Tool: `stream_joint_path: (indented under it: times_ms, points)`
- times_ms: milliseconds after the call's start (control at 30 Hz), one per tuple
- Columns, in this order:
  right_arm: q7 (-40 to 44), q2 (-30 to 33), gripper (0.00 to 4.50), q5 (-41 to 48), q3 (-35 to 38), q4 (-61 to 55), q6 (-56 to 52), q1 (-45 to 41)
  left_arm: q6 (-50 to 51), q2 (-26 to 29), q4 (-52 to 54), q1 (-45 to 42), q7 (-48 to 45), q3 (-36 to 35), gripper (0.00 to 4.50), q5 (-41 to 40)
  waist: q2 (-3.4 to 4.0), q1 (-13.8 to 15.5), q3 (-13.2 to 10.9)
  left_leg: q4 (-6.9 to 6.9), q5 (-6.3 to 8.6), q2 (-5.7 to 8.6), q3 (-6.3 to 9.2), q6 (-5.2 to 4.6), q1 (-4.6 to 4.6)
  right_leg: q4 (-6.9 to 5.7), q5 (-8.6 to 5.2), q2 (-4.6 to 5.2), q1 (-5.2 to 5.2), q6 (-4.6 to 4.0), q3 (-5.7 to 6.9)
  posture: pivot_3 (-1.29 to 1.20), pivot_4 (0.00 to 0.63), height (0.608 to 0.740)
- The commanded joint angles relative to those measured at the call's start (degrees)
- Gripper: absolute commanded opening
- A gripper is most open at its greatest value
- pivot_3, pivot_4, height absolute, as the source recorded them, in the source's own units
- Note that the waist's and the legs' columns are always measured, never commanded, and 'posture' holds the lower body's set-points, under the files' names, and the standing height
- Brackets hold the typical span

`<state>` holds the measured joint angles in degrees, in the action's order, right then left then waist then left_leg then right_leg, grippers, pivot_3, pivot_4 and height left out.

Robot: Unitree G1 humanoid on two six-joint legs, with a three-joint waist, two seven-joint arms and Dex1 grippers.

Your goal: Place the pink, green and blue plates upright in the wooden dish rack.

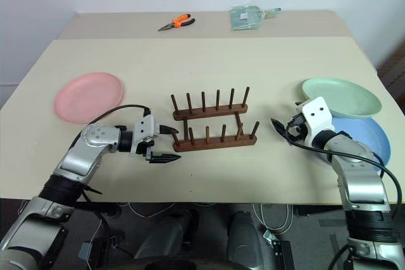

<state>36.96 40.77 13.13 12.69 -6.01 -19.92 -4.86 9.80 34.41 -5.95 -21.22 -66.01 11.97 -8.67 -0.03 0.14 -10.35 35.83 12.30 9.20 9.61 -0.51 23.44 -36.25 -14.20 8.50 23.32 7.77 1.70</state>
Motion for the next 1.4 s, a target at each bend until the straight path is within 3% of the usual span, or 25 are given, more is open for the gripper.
stream_joint_path:
  times_ms: [33, 200, 233, 267, 500, 700, 933, 1300, 1400]
  points:
    - [6.8, 4.1, 2.63, 4.3, 3.1, -6.9, -2.3, 5.7, 6.1, 6.2, 5.2, 7.0, -1.5, -2.7, 3.29, -1.9, 0.03, -0.2, 0.0, -0.08, 0.0, -0.01, -0.01, 0.0, 0.0, 0.0, 0.0, 0.01, 0.04, 0.0, -0.02, 0.0, 0.15, 0.738]
    - [12.6, 6.4, 0.05, 10.3, 2.0, -15.9, -7.8, 11.6, 14.6, 7.7, 16.7, 13.0, -2.2, -2.6, 0.86, -9.0, 0.24, -0.8, 0.1, -0.29, 0.01, -0.04, -0.06, 0.0, -0.09, 0.02, -0.02, 0.05, 0.05, -0.01, -0.14, 0.0, 0.15, 0.738]
    - [13.2, 6.5, 0.0, 10.9, 0.9, -17.3, -8.8, 12.2, 15.9, 7.2, 18.1, 13.3, -1.7, -1.7, 0.31, -9.5, 0.24, -0.7, 0.1, -0.23, 0.01, -0.04, -0.08, 0.0, -0.08, 0.02, -0.03, 0.06, 0.03, 0.0, -0.19, 0.0, 0.15, 0.738]
    - [13.7, 6.6, 0.0, 11.0, -0.1, -18.4, -9.5, 12.6, 16.6, 6.6, 19.2, 13.4, -1.3, -0.9, 0.05, -9.5, 0.23, -0.6, 0.1, -0.19, 0.01, -0.04, -0.08, 0.01, -0.07, 0.02, -0.16, 0.07, 0.01, 0.19, -0.2, 0.0, 0.15, 0.738]
    - [9.1, 2.0, 0.0, 4.2, -12.5, -17.8, -8.4, 7.9, 12.4, -3.4, 14.5, 9.9, 10.9, 3.1, 0.05, -2.1, 0.19, 1.0, 0.2, -0.1, 0.03, -0.01, -0.13, 0.0, -0.06, 0.2, -0.1, 0.13, -0.09, -0.18, -0.2, 0.0, 0.15, 0.738]
    - [-2.7, -4.8, 0.0, -7.8, -18.2, -5.6, -3.4, -1.1, 10.5, -9.4, 7.2, 7.0, 23.6, 0.2, 0.05, 2.3, 0.01, 1.8, 0.2, 0.13, 0.12, -0.04, -0.13, 0.14, -0.09, 0.15, -0.03, 0.05, -0.15, -0.27, -0.13, 0.0, 0.15, 0.738]
    - [-4.7, -7.8, 0.0, -10.7, -19.5, 0.2, -0.7, -6.3, 8.2, -10.9, 1.6, 4.6, 28.7, -1.1, 0.05, 2.9, 0.02, 1.8, 0.3, 0.11, 0.04, -0.07, -0.1, 0.06, -0.16, 0.09, 0.16, -0.19, -0.1, -0.23, -0.17, 0.0, 0.15, 0.738]
    - [-2.1, -7.9, 0.0, -9.9, -18.8, -0.7, -0.1, -6.2, 6.3, -11.0, -1.4, 2.8, 30.8, -2.7, 0.05, 2.4, 0.02, 1.7, 0.4, 0.11, 0.03, -0.11, -0.09, 0.04, -0.16, 0.09, 0.17, -0.25, -0.1, -0.22, -0.21, 0.0, 0.15, 0.738]
    - [2.5, -6.9, 0.89, -5.5, -17.8, -4.9, -1.8, -4.4, 7.0, -8.5, 1.3, 5.0, 29.4, -3.4, 0.0, 1.9, 0.02, 1.4, 0.4, 0.06, 0.03, -0.11, -0.09, 0.04, -0.15, 0.09, 0.16, -0.26, -0.08, -0.2, -0.21, 0.0, 0.15, 0.738]
